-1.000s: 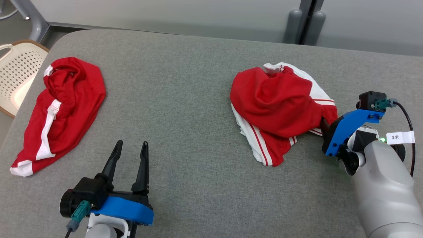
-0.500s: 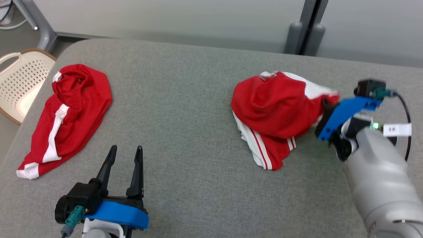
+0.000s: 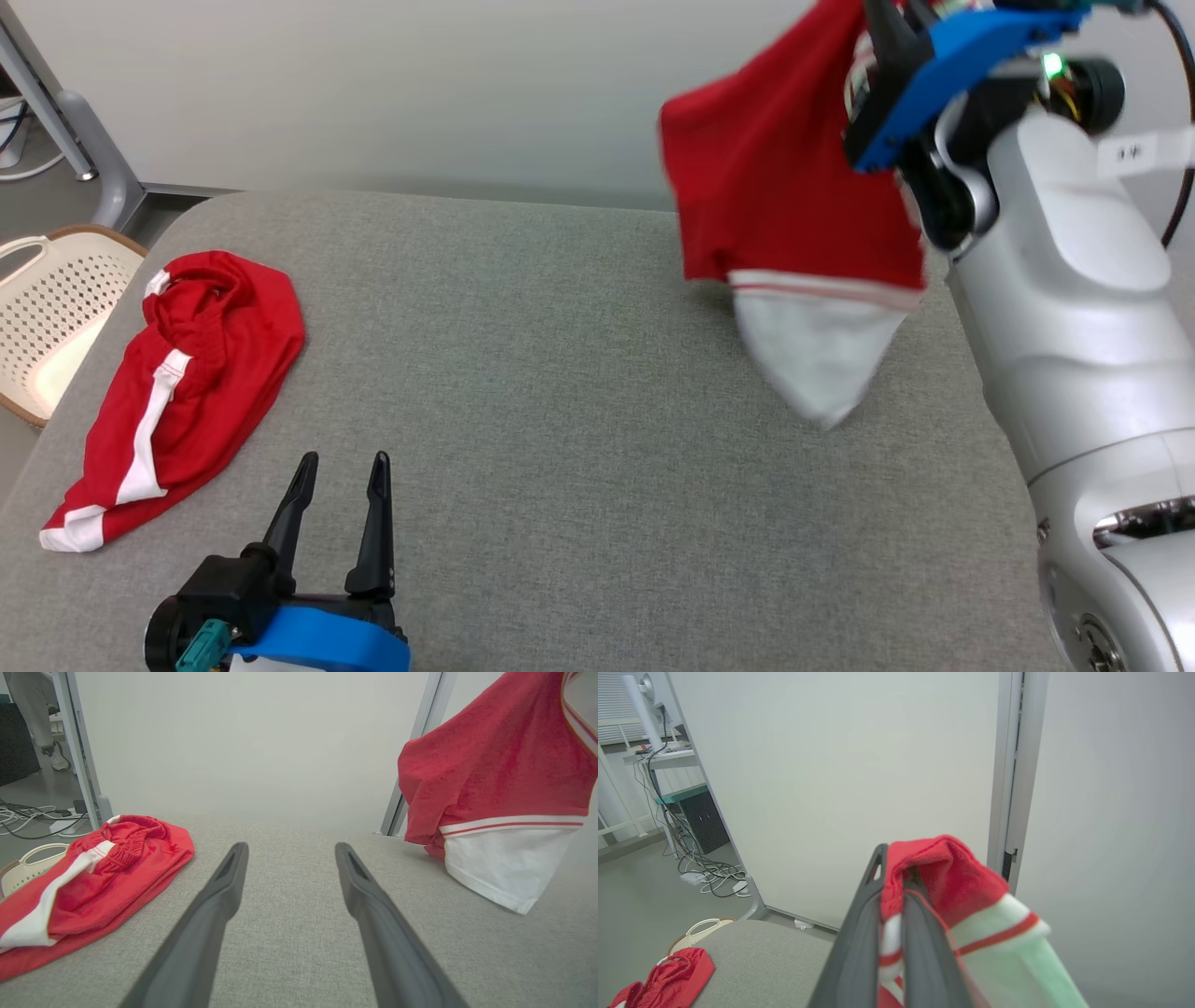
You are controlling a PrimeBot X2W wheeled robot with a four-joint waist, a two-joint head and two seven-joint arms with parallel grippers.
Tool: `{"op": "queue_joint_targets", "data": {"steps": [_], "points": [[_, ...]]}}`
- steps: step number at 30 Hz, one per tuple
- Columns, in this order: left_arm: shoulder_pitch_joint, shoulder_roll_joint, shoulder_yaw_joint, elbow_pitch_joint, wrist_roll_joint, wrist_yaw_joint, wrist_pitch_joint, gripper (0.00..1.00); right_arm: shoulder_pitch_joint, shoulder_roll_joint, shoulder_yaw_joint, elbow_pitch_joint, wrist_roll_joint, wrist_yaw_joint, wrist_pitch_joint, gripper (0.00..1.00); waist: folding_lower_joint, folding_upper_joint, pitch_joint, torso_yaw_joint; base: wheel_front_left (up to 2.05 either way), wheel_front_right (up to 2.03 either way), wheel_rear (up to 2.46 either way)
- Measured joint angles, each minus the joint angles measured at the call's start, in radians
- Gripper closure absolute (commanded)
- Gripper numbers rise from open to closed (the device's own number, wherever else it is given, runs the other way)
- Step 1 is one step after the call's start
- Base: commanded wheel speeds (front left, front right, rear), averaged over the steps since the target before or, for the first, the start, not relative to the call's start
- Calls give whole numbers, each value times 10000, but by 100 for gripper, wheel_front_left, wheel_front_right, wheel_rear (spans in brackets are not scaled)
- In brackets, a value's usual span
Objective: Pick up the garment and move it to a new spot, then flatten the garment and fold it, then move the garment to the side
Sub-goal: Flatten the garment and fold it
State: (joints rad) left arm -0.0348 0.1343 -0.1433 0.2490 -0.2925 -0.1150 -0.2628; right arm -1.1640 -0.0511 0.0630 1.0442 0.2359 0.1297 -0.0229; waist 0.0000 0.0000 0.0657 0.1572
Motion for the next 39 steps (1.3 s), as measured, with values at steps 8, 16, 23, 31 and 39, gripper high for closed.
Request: {"op": "queue_joint_targets", "data": {"steps": [8, 16, 23, 31, 39], "points": [[20, -38, -157, -232, -44, 29, 0, 0, -769, 2, 2378, -2069, 1511, 6, 934, 100, -1, 0, 99, 260, 0, 0, 0], [-229, -48, -362, -309, -58, 21, 0, 0, -1914, 23, 3894, -3154, 3436, 8, 903, 100, -1, 0, 396, 638, 0, 0, 0], [-359, -121, -410, -291, -132, 12, 0, 0, -2285, -40, 3457, -2046, 3269, 8, 497, 100, 0, 0, 388, 704, 0, 0, 0], [-300, -102, -345, -443, -128, 15, 0, 0, -109, -1287, 2650, -59, 2920, 10, 1275, 100, 0, 0, 353, 530, 0, 0, 0], [-215, 21, -353, -594, -86, 12, 0, 0, 585, -2119, 1430, 1799, 2406, 8, -86, 100, 1, 0, 774, 495, 0, 0, 0]]}}
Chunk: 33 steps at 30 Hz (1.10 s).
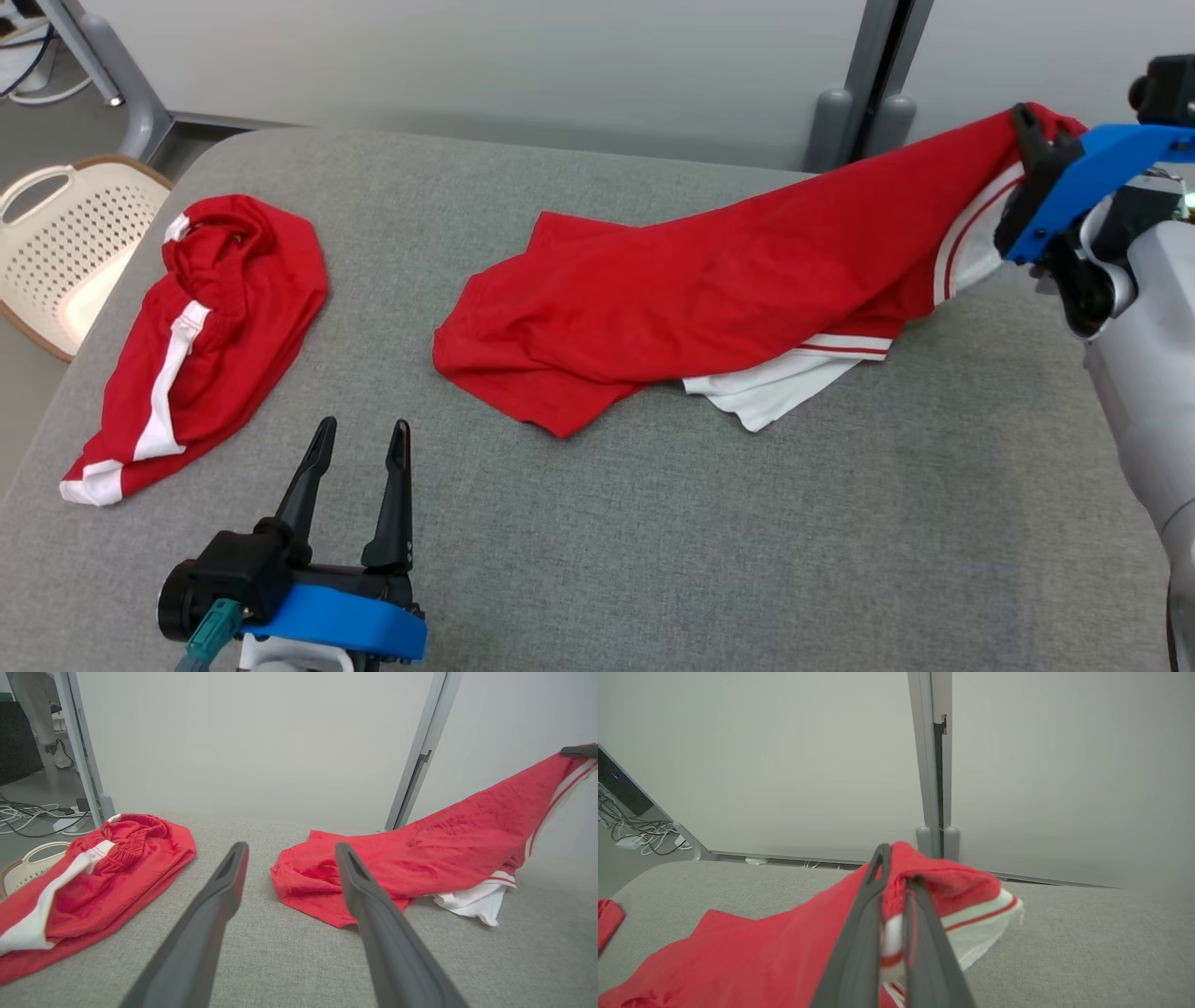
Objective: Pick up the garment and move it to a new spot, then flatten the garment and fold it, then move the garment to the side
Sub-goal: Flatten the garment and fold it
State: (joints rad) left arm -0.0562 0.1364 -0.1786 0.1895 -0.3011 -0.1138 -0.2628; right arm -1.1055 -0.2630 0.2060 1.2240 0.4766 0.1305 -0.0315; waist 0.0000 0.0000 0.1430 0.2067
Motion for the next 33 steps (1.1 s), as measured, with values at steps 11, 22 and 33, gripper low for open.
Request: {"op": "queue_joint_targets", "data": {"steps": [11, 22, 33], "points": [[-500, 40, -173, -107, -2, -27, 0, 0, 47, 42, -1081, 631, -1057, 0, 577, 0, 1, 0, 763, 371, 0, 0, 0], [-423, 79, -2, -130, 8, 25, 0, 0, 1252, 1519, -19, -282, -1977, 6, 1202, 0, 1, 0, 529, 37, 0, 0, 0], [-217, 146, 58, -288, 13, 159, 0, 0, 4408, 1657, 2232, -3766, -2090, 2, 727, 0, -1, 0, 188, -289, 0, 0, 0]]}}
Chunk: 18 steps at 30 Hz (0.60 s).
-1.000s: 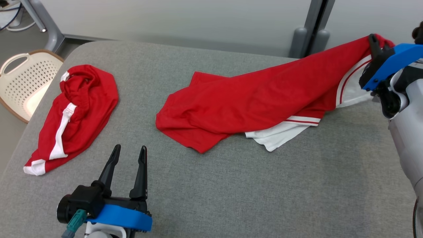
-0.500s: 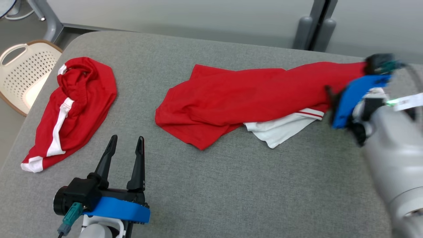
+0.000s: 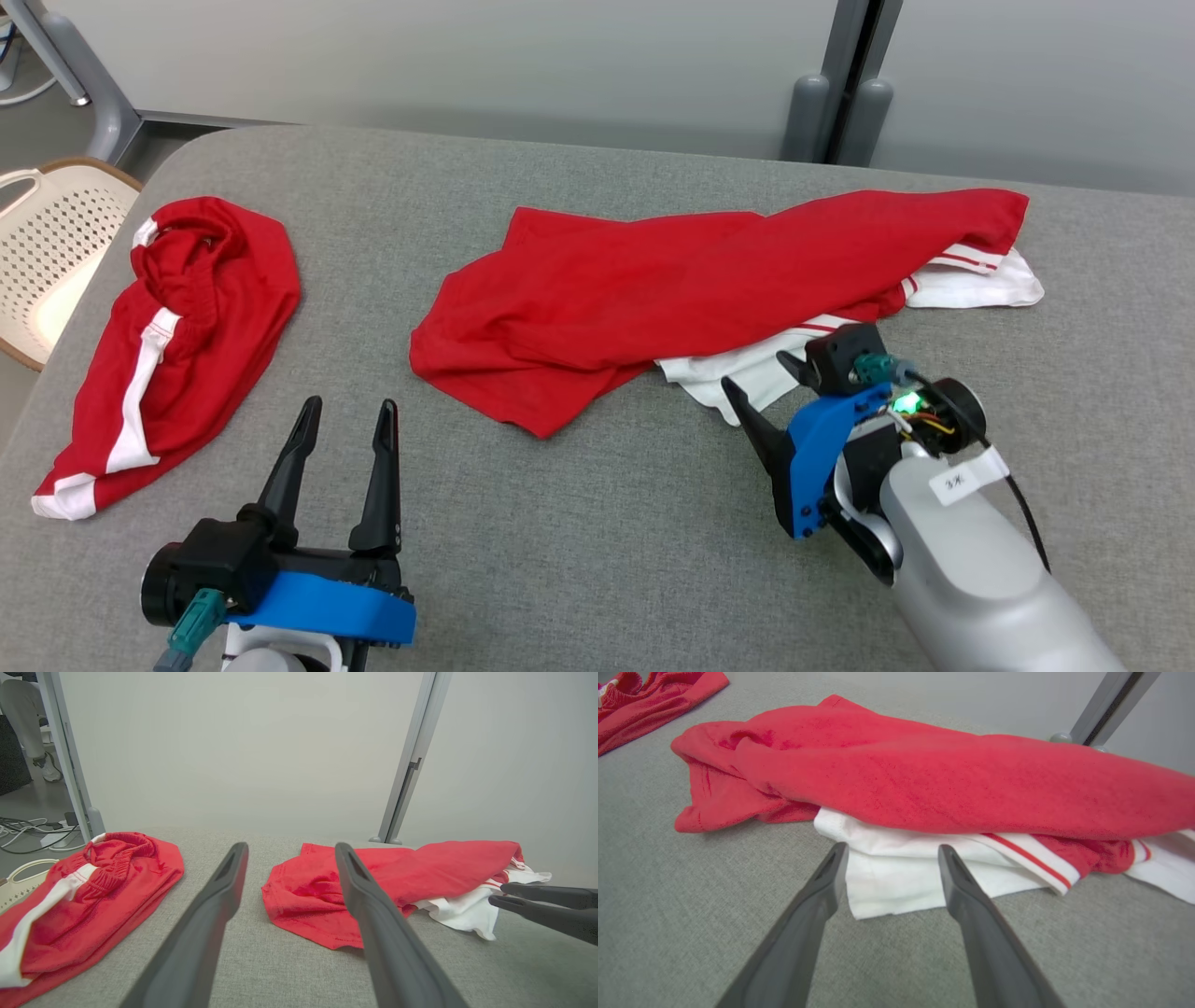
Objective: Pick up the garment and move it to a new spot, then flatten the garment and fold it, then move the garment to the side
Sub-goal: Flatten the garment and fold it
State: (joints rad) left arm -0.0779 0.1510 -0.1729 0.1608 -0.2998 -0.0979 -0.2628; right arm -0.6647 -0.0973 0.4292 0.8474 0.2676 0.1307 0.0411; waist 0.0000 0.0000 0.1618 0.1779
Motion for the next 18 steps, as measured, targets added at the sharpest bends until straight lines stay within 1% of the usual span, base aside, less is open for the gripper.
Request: {"op": "queue_joint_targets", "data": {"steps": [3, 5, 8, 10, 13, 18], "points": [[16, 0, -17, -27, -15, 0, 0, 0, 528, -15, -161, -527, -487, 0, 31, 0, 0, 0, 52, 33, 0, 0, 0], [15, 0, -27, -42, -36, 0, 0, 0, 814, 69, -288, -765, -585, 0, 211, 0, 0, 0, 106, 80, 0, 0, 0], [6, -2, -50, -52, -73, 0, 0, 0, 1006, 192, -445, -917, -1030, 0, 614, 0, 0, 0, 201, 167, 0, 0, 0], [-21, -4, -67, -50, -75, 0, 0, 0, 1022, 238, -531, -959, -1235, 0, 786, 0, 0, 0, 254, 242, 0, 0, 0], [-40, -8, -92, -48, -82, -2, 0, 0, 1010, 297, -640, -905, -1841, 0, 1007, 0, 0, 0, 328, 341, 0, 0, 0], [-62, -17, -121, -15, -86, -10, 0, 0, 848, 385, -660, -474, -2412, 0, 1338, 0, 0, 0, 374, 448, 0, 0, 0]]}}
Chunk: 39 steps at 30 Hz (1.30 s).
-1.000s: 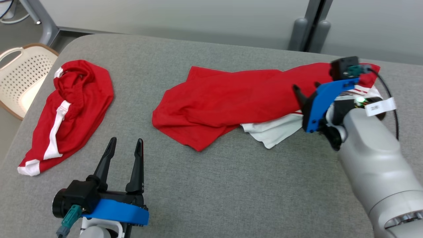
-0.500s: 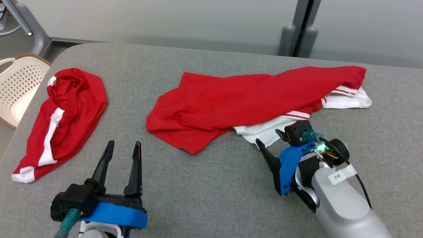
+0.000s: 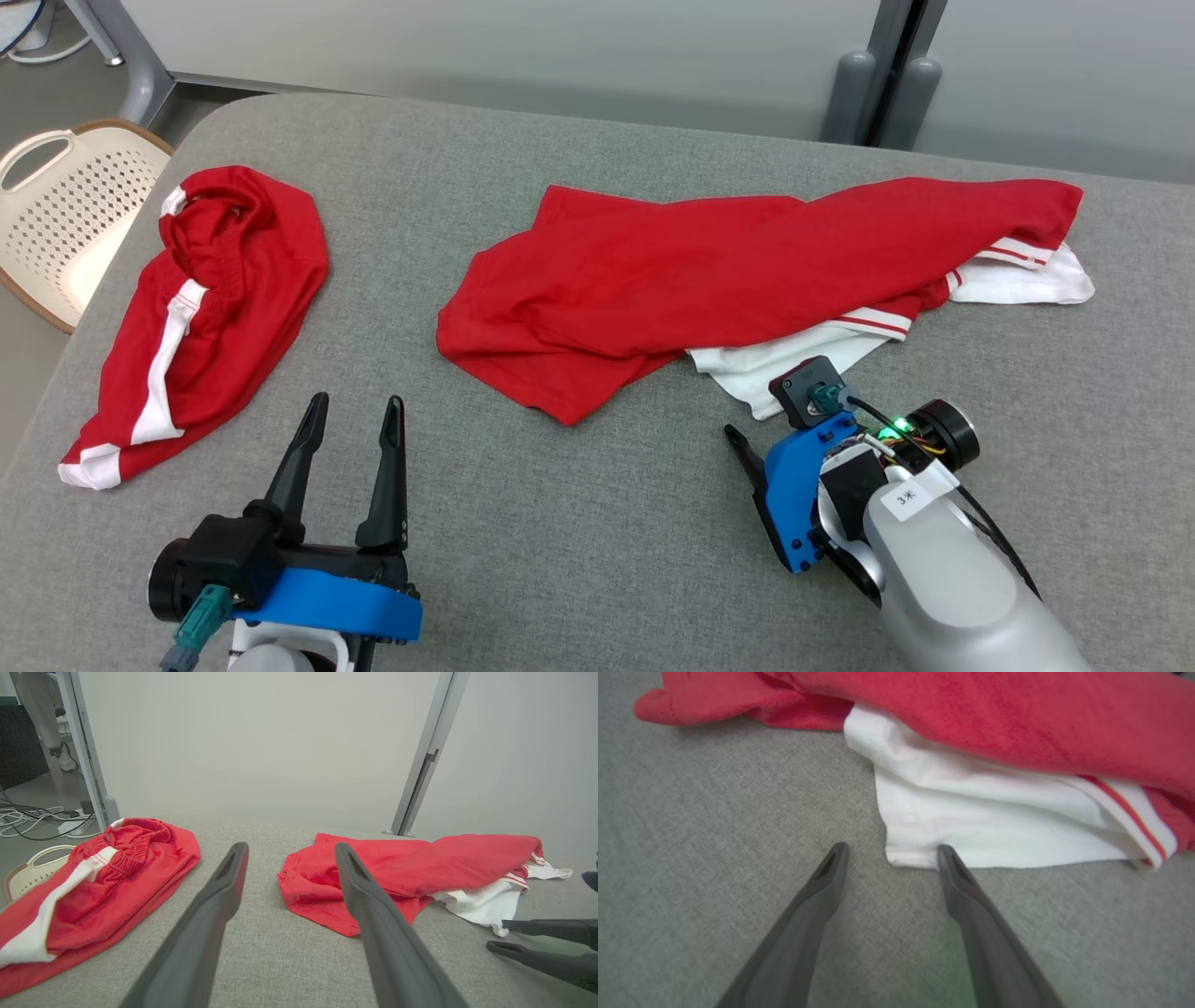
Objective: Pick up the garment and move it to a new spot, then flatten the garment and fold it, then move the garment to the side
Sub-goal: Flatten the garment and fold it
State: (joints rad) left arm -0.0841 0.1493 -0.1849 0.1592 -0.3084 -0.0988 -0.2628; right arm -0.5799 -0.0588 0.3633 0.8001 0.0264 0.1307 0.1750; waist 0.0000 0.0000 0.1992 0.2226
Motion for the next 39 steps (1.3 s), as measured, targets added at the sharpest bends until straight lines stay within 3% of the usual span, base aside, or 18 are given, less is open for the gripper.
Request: {"op": "queue_joint_targets", "data": {"steps": [11, 12, 13, 14, 21, 26, 31, 39], "points": [[-140, -2, -75, 17, -73, -46, 0, 0, -1040, 102, -564, 1264, -1191, 2, -171, 0, 0, 0, 220, 225, 0, 0, 0], [-158, -4, -75, 25, -73, -48, 0, 0, -1116, 117, -616, 1375, -1235, 4, -140, 48, 0, 0, 248, 243, 0, 0, 0], [-168, -4, -75, 33, -75, -48, 0, 0, -1188, 123, -640, 1467, -1243, 6, -119, 78, 0, 0, 268, 262, 0, 0, 0], [-175, -6, -75, 44, -75, -48, 0, 0, -1231, 127, -639, 1536, -1237, 4, -123, 100, 0, 0, 284, 276, 0, 0, 0], [-184, 6, 73, 90, -75, -31, 0, 0, -966, 119, -846, 1498, -752, 2, -725, 100, 0, 0, 163, 131, 0, 0, 0], [9, 82, 222, 35, -75, 25, 0, 0, -92, 104, -1304, 508, -523, 2, -1091, 100, 0, 0, -94, -236, 0, 0, 0], [196, 171, 337, -61, -88, 105, 0, 0, 1133, -150, -2291, -1482, -823, 2, -924, 100, 1, 0, -311, -823, 0, 0, 0], [363, 290, 385, -244, -102, 211, 17, 0, 3530, -295, -4142, -5131, -1306, 2, 205, 100, 0, 0, -496, -1689, 0, 0, 0]]}}
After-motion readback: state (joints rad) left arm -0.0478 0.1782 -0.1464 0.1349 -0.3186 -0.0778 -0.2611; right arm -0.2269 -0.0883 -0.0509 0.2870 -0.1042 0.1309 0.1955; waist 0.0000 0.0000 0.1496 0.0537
